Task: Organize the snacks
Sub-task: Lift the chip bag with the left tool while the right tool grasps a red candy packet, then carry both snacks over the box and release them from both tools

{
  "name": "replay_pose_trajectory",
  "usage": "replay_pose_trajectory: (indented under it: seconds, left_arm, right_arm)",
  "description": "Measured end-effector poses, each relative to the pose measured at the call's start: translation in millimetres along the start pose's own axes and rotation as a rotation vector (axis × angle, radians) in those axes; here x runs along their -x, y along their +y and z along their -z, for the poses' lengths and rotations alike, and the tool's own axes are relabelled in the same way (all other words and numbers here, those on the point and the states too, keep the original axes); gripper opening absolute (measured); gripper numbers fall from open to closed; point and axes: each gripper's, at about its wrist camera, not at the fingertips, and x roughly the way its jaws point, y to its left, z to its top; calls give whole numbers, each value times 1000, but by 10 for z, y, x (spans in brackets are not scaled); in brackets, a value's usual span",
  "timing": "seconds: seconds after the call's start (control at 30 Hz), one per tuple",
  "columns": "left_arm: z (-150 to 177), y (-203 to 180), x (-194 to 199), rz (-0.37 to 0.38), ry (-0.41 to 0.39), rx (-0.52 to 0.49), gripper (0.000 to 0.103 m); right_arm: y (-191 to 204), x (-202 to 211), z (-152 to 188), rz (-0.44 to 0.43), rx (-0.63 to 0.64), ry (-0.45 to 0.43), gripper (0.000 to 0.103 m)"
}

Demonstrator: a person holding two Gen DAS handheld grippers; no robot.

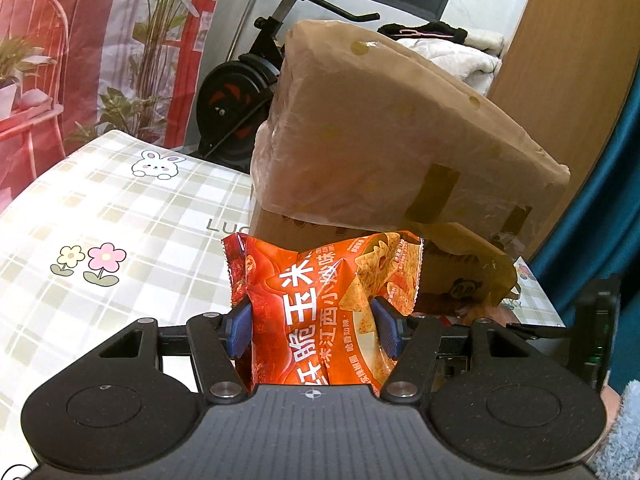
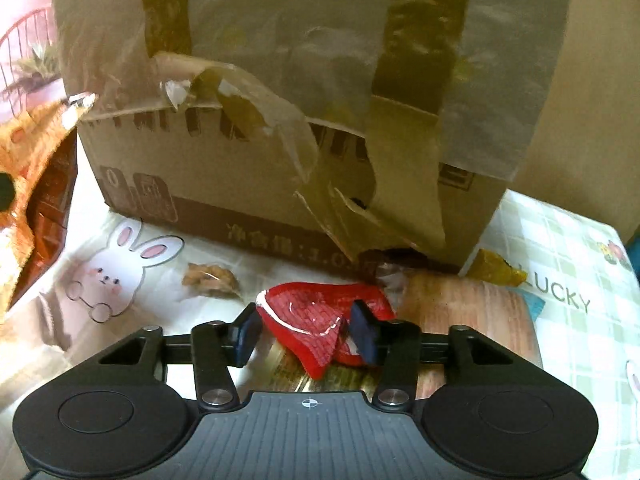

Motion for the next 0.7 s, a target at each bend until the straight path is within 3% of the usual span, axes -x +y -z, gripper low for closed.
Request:
replay_pose_trajectory:
  seconds: [0.03, 0.07, 0.43, 0.7]
  left_arm:
    - [1, -3, 8, 1, -1, 0, 64]
    - [1, -9, 16, 3, -3, 0, 64]
    - [35, -62, 236, 10, -41, -36, 64]
    - [-133, -138, 488, 13, -125, -67, 64]
  right_arm:
    - [-10, 40, 1, -6, -10, -8, 35]
    - [-20, 97, 11, -17, -21, -24, 16]
    - [-76, 811, 101, -114, -117, -150, 17]
    - [-150, 1360, -22, -171, -176, -269, 17]
